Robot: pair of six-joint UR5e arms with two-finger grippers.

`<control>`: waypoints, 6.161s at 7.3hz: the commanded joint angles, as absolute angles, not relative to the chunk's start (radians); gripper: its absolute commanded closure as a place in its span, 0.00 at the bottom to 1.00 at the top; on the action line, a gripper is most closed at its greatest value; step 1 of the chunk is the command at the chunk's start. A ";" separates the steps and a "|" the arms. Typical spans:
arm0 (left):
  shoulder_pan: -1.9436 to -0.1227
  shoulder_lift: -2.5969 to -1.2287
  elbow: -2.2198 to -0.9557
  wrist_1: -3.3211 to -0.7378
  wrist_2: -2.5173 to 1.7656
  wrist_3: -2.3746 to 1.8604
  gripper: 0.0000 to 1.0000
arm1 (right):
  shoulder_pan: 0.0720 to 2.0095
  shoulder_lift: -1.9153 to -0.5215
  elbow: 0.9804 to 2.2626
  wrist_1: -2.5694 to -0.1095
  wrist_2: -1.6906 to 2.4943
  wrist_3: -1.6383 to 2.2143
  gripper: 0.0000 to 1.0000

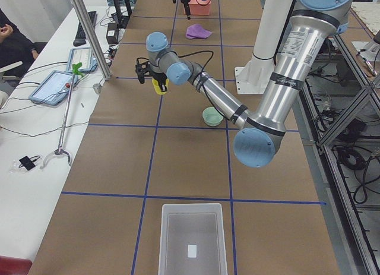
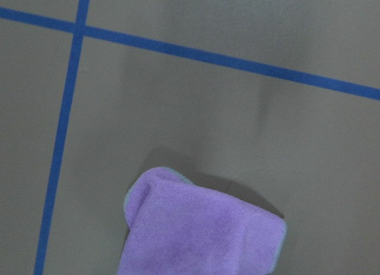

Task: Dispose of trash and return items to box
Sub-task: 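Lift the yellow cup with the left gripper while the right reaches for the cloth, then carry the cup over the clear bin while the right gripper pinches the cloth, then release the cup into the clear bin while the right gripper lifts the cloth, then reach left gripper to the green bowl while the right lowers cloth into pink bin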

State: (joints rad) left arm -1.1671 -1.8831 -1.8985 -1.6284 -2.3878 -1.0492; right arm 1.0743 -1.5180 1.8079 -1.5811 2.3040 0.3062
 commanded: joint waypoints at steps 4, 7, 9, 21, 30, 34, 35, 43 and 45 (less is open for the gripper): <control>-1.570 -1.746 -1.829 -1.378 -2.388 -0.264 1.00 | 0.963 -1.517 1.681 -1.512 2.217 0.310 0.37; -1.676 -1.743 -1.699 -1.384 -2.385 -0.021 1.00 | 0.959 -1.517 1.686 -1.511 2.221 0.311 1.00; -1.713 -1.729 -1.623 -1.393 -2.299 0.110 1.00 | 0.957 -1.517 1.695 -1.506 2.226 0.314 1.00; -1.642 -1.453 -1.327 -1.828 -2.368 0.138 1.00 | 1.227 -1.580 1.957 -1.520 2.405 0.328 1.00; -1.667 -1.411 -1.480 -1.954 -2.393 0.144 0.02 | 1.445 -1.569 2.083 -1.690 2.413 0.316 1.00; -1.674 -1.422 -1.780 -1.761 -2.405 -0.111 0.02 | 1.534 -1.647 2.066 -1.701 2.338 0.169 1.00; -1.664 -1.424 -1.822 -1.763 -2.414 -0.183 0.02 | 1.549 -1.672 2.051 -1.701 2.303 0.100 1.00; -0.925 -1.428 -1.954 -2.244 -2.237 -1.243 0.02 | 1.727 -1.675 1.809 -1.695 2.100 -0.210 1.00; -0.699 -1.465 -1.956 -2.246 -2.046 -1.407 0.02 | 1.729 -1.667 1.758 -1.693 2.048 -0.210 1.00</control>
State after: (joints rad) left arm -0.8324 -1.4462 -1.9520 -2.2428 -2.1535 -1.3069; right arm 1.7266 -1.6716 1.7855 -1.6936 2.0799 -0.2091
